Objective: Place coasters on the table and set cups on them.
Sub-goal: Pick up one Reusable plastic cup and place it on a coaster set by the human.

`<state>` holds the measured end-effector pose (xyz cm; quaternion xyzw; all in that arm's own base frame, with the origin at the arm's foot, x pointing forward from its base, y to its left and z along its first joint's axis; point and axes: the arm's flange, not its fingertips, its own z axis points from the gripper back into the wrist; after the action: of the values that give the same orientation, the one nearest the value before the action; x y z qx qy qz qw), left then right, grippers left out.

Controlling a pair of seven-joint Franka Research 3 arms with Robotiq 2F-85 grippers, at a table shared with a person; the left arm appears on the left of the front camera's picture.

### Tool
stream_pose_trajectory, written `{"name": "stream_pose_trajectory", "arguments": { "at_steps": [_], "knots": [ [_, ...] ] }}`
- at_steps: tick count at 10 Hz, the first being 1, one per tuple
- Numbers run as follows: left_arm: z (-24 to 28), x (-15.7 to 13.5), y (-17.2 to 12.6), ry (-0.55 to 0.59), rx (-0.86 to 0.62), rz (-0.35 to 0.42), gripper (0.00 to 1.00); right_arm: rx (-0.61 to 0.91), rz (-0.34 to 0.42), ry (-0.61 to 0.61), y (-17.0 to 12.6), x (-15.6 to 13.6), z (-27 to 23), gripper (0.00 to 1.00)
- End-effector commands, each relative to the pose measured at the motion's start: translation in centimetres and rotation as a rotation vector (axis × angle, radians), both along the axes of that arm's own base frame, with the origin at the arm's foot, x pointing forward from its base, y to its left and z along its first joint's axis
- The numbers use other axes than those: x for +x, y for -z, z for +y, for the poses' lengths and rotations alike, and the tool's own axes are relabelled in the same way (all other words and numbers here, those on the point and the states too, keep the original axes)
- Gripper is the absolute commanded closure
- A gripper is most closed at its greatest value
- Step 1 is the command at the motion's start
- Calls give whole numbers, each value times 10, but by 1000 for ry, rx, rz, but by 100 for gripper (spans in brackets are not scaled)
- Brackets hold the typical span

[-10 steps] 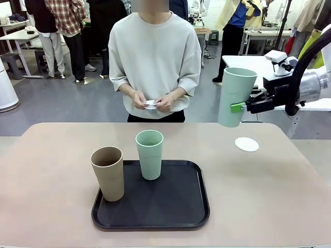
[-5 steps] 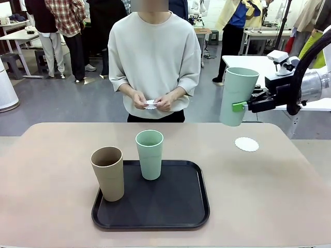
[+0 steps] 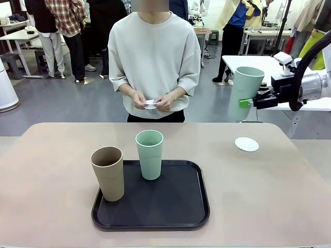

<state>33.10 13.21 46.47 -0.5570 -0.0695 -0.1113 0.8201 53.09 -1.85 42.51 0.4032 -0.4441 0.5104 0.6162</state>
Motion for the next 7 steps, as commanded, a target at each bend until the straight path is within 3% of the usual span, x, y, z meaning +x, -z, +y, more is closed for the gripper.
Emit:
{"name": "stream_pose_trajectory", "arguments": {
  "at_steps": [1, 4, 7],
  "knots": [
    [1, -1, -1, 1, -13, -5, 0, -4, -83, 4, 18, 49, -39, 16],
    [1, -1, -1, 1, -13, -5, 0, -50, -75, -10, 59, 96, -87, 16],
    [1, -1, -1, 1, -13, -5, 0, 1, -18, -33, 75, 100, -92, 16]
  ]
}}
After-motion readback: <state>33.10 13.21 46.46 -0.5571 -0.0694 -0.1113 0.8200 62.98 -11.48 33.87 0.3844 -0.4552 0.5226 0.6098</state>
